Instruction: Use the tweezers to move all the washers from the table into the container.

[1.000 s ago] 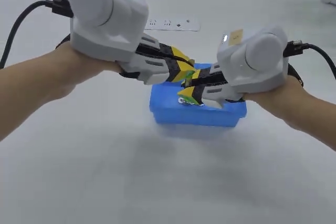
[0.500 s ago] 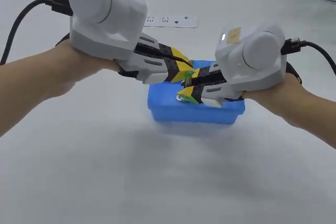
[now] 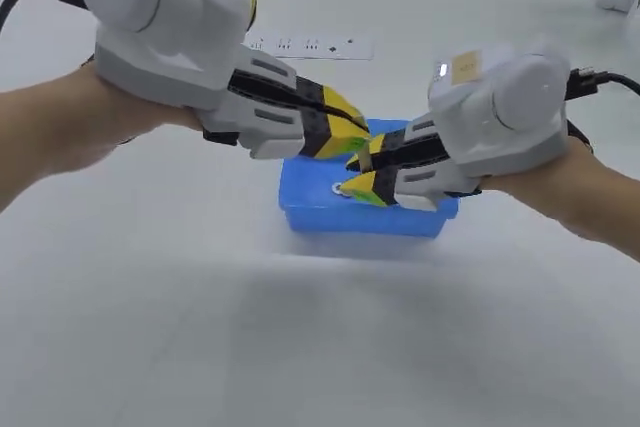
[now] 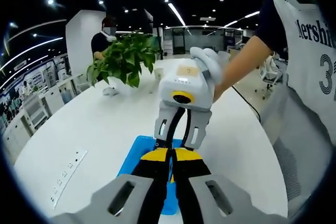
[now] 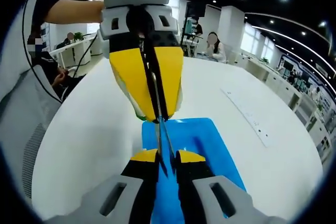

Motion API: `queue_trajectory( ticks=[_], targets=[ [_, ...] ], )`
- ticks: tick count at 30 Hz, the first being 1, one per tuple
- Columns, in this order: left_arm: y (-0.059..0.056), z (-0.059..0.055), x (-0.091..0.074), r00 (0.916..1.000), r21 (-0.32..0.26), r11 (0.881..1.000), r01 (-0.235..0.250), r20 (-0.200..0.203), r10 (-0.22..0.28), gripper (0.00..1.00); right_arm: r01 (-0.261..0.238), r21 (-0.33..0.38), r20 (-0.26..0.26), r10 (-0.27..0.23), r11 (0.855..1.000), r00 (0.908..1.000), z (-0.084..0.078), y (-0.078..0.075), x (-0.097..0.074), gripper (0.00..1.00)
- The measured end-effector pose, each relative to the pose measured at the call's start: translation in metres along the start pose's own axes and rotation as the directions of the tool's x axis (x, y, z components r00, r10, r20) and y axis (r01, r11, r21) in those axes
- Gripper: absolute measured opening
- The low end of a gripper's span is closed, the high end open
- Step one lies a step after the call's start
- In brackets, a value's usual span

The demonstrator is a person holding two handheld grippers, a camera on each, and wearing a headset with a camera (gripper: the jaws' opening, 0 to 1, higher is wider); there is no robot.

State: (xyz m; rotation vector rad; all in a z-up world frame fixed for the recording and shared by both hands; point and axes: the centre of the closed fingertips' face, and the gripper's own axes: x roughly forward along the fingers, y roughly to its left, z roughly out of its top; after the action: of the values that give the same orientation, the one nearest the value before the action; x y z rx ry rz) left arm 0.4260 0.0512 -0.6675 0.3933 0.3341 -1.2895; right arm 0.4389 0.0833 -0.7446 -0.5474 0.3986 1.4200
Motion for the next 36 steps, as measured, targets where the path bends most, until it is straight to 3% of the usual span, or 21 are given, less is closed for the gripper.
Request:
queue_trajectory(
  ticks=[9,13,17,26,31,35,36],
  targets=[
    [-0.028,0.018,-0.011,0.9987,0.050,0.998,0.049,0.014,-0.050,0.06,-0.059,-0.004,0.025,0.059,0.998,0.9979,0.010,0.022,-0.023,0.14],
    [-0.039,0.021,-0.015,0.9980,0.045,0.997,0.056,0.025,-0.057,0.06,-0.089,-0.008,0.028,0.089,0.996,0.9956,0.012,0.036,-0.032,0.13],
    [-0.049,0.018,-0.019,0.9982,0.036,0.998,0.056,0.020,-0.057,0.05,-0.106,-0.062,-0.010,0.106,0.992,0.9943,0.010,0.050,-0.038,0.10],
    [-0.065,0.000,-0.024,0.9997,-0.006,1.000,0.026,0.001,-0.026,0.05,-0.122,-0.074,-0.052,0.118,0.990,0.9917,0.004,0.071,-0.043,0.09],
    [-0.072,-0.024,-0.019,0.9987,-0.034,0.999,0.026,-0.042,-0.027,0.06,-0.138,-0.080,-0.089,0.131,0.987,0.9874,-0.006,0.078,-0.041,0.09],
    [-0.079,-0.046,-0.009,0.9929,-0.042,0.998,0.050,-0.105,-0.054,0.06,-0.168,-0.107,-0.155,0.151,0.980,0.9763,-0.022,0.085,-0.035,0.08],
    [-0.078,-0.051,-0.006,0.9929,-0.052,0.997,0.048,-0.106,-0.054,0.06,-0.172,-0.099,-0.167,0.154,0.980,0.9739,-0.027,0.085,-0.032,0.08]
  ],
)
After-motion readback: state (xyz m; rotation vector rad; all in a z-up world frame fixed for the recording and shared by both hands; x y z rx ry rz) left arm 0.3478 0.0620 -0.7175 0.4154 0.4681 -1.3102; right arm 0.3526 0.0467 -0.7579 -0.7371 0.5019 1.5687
